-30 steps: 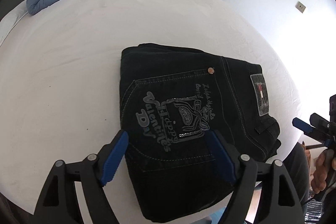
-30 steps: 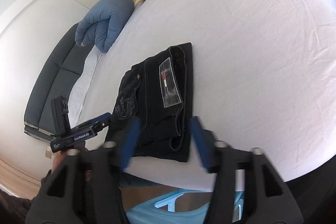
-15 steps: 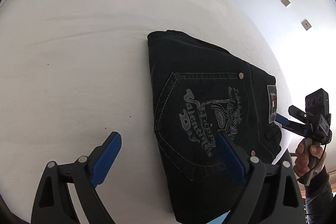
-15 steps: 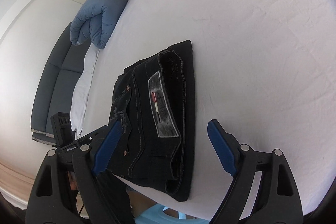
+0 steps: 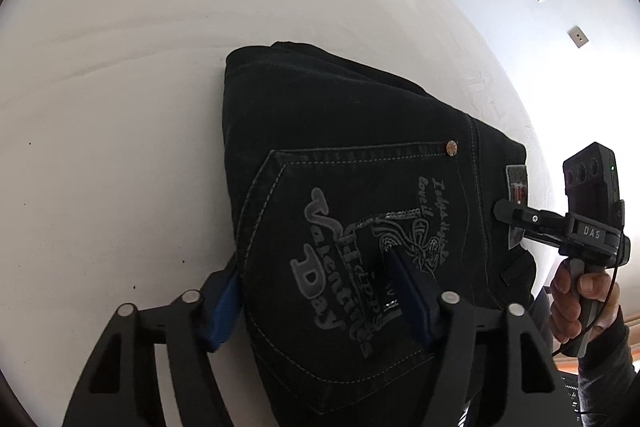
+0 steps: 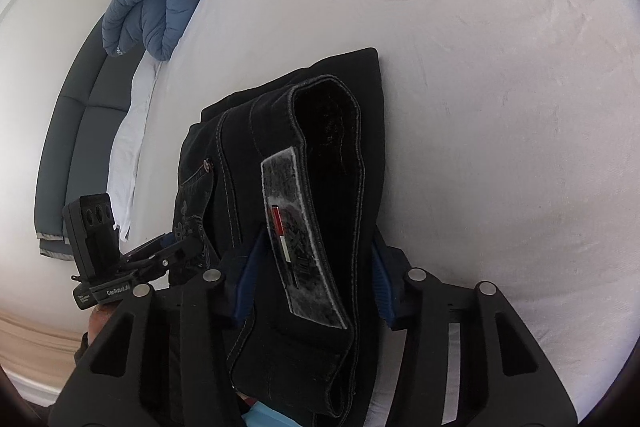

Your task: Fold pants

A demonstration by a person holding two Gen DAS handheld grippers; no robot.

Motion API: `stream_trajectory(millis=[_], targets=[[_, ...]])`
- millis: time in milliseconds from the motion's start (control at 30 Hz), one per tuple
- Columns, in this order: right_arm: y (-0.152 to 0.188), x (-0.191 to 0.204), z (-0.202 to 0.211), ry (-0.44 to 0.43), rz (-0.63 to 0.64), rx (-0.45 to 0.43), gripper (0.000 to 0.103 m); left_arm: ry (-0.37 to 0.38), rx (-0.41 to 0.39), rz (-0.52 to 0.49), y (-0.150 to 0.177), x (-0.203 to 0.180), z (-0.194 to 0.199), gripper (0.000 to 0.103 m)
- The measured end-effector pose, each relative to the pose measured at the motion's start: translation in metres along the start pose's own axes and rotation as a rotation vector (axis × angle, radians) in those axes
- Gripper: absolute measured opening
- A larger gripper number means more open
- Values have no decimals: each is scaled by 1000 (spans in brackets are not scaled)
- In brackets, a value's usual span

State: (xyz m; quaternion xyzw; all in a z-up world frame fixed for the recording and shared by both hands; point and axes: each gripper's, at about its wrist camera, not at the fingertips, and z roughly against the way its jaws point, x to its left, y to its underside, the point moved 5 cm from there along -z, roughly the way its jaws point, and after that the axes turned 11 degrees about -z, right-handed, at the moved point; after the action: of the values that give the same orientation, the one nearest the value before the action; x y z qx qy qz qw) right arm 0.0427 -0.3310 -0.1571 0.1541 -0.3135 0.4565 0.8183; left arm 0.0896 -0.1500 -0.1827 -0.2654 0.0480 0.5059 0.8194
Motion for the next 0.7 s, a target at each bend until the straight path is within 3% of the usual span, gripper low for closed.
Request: stream_trajectory(millis=[33, 200, 333, 567, 700], targets=[[3, 1, 1, 4, 6, -2, 37, 4, -3, 5, -1, 0, 1, 54], [14, 24, 8, 100, 146, -65, 20, -9, -14, -14, -1, -7, 4, 41], [25, 49, 14, 188, 263, -136, 17, -18, -45, -23, -3, -15, 13, 24], [33, 81, 40, 174, 361, -206, 13, -33, -129, -46, -21, -28, 39, 20], [12, 101, 62, 142, 394, -246, 13, -43, -199, -76, -47, -34, 64, 20]])
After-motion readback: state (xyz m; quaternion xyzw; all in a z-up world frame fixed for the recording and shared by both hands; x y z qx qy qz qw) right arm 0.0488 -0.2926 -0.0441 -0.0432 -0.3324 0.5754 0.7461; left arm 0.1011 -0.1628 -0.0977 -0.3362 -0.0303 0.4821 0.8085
